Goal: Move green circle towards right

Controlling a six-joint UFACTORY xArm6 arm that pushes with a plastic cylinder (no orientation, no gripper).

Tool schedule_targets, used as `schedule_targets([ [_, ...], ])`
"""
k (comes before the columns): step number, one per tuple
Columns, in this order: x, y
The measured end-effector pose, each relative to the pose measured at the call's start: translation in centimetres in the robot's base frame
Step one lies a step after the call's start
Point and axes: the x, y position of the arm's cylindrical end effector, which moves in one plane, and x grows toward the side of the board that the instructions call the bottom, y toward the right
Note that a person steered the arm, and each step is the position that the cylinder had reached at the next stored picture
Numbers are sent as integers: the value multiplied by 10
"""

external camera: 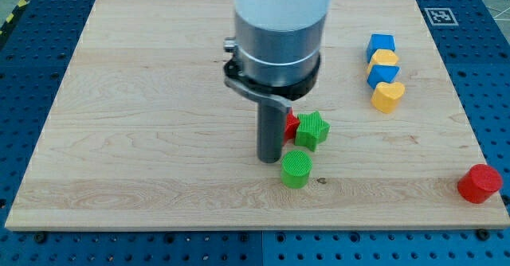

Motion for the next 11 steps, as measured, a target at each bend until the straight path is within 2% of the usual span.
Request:
schedule_targets([
  [1, 30, 9],
  [2, 39, 46],
  [3, 39, 81],
  [6, 12, 94],
  [9, -12, 137],
  [11, 1, 150],
])
